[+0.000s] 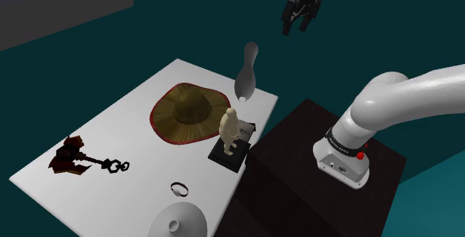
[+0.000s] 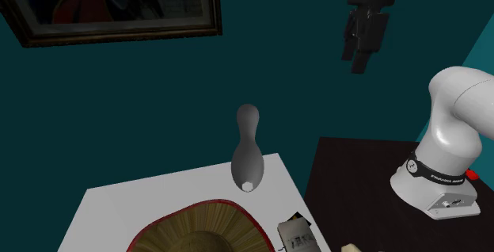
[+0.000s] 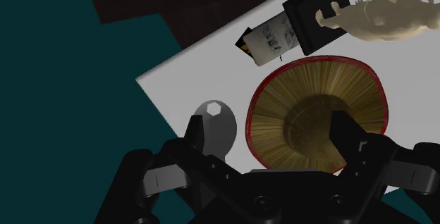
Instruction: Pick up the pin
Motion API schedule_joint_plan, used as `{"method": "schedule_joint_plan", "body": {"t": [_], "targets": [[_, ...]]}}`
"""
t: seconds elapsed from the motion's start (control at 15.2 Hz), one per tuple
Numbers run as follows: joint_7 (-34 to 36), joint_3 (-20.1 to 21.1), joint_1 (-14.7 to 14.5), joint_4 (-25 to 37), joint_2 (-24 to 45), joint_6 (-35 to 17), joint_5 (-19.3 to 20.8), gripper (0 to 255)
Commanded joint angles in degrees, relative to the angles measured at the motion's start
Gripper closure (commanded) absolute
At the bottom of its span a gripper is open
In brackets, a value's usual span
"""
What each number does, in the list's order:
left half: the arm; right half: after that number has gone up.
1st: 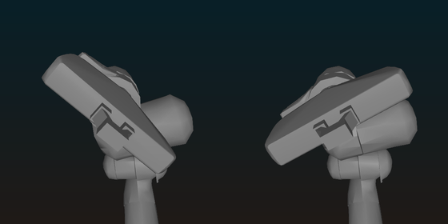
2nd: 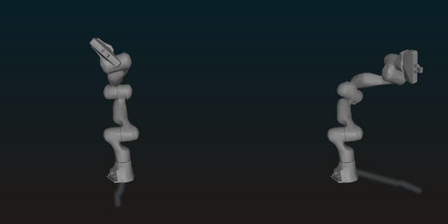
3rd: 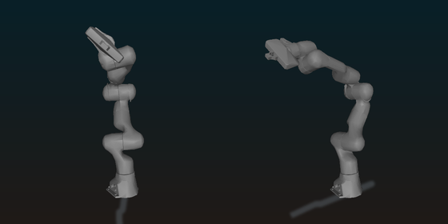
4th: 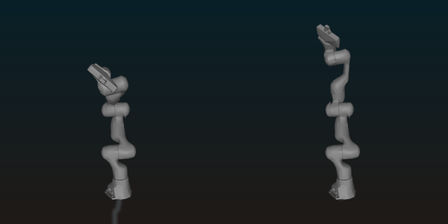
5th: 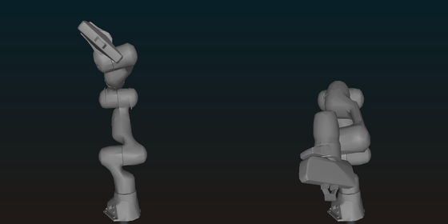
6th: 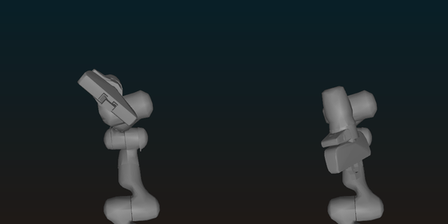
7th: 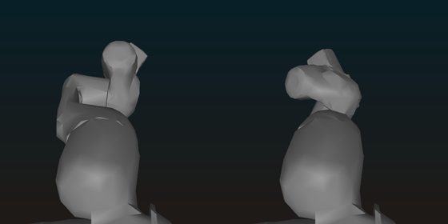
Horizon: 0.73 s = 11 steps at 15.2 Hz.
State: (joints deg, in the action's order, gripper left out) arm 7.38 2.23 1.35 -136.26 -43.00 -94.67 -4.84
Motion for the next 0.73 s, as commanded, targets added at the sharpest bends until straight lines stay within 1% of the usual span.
{"method": "schedule_joint_plan", "body": {"t": [0.0, 0.33, 0.66], "targets": [[0.0, 0.0, 0.0, 0.0, 0.0, 0.0, 0.0, 0], [-5.8, -1.8, 0.2, 1.9, 10.0, -6.7, 2.8, 0], [-10.9, -3.2, 0.3, 5.8, 20.7, -12.4, 5.1, 0]]}}
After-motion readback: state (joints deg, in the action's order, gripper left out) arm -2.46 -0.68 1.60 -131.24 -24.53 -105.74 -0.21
